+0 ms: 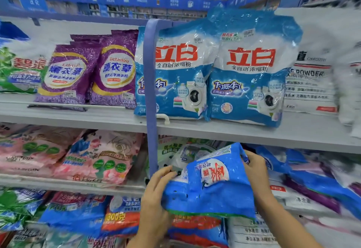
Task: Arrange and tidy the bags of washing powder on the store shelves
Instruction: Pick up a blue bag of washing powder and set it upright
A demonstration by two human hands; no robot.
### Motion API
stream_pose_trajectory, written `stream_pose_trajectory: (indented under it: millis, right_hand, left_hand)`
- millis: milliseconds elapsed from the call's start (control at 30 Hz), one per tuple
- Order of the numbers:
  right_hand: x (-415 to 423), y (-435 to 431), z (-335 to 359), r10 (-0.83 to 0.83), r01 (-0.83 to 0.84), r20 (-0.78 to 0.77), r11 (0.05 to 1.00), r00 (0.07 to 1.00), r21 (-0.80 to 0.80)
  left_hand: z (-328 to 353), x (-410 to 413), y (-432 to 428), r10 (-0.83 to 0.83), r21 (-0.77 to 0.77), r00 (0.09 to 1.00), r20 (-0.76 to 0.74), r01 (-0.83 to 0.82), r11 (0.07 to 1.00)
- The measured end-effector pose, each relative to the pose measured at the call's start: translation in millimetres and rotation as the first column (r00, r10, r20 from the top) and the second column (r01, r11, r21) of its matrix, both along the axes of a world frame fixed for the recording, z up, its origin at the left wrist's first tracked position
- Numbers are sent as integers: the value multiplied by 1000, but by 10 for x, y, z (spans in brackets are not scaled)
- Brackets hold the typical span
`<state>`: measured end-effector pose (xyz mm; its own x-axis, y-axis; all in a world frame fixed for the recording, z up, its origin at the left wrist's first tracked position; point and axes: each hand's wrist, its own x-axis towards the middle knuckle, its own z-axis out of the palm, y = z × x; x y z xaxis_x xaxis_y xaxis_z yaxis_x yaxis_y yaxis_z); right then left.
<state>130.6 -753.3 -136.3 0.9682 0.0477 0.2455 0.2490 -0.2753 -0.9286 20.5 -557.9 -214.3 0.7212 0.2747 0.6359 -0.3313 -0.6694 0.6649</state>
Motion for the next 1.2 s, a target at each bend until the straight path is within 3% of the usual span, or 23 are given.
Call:
stream_pose_trajectory:
  millis: [133,200,333,433,533,667,733,867,933,1067,1200]
  right_hand:
    - [50,-88,-94,121,-67,-220,968,968,240]
    - [54,-116,-61,135,-90,-224,976,965,198]
    - [-7,-271,64,341,-336,-109,940,934,58]
    - [-24,-276,158,414,-405,-14,896,910,185]
    - [-13,-181,445,325,-369,180,866,928,338]
    - [0,-113,943,330,-399,320,899,888,180]
    - [-23,-106,1152,403,-477,307,850,862,224]
    - [-29,18,1467,452,-524,274,789,849,320]
    - [11,105,1573,395,-477,285,812,874,337]
    - [53,231,1733,436,-509,274,800,857,317]
    - [44,366,1843,461,-550,316,774,829,312]
  left_hand:
    - [638,168,113,99,42,995,12,-99,994]
    - [986,218,112,171,138,985,-3,-169,976]
    - [1650,246,56,145,199,989,-12,-139,970]
    - [2032,228,-24,146,322,988,45,-153,934]
    - [2290,209,-56,137,438,987,88,-162,884]
    - [2509,179,118,193,685,973,127,-227,693]
    - [2599,147,283,201,757,973,116,-218,616]
    - [2717,85,414,64,760,973,220,-213,614]
    - [2769,114,407,69,693,978,195,-187,696]
    - [2898,186,489,-28,369,999,-18,32,929]
    - [2902,120,644,-134,135,982,-133,152,979]
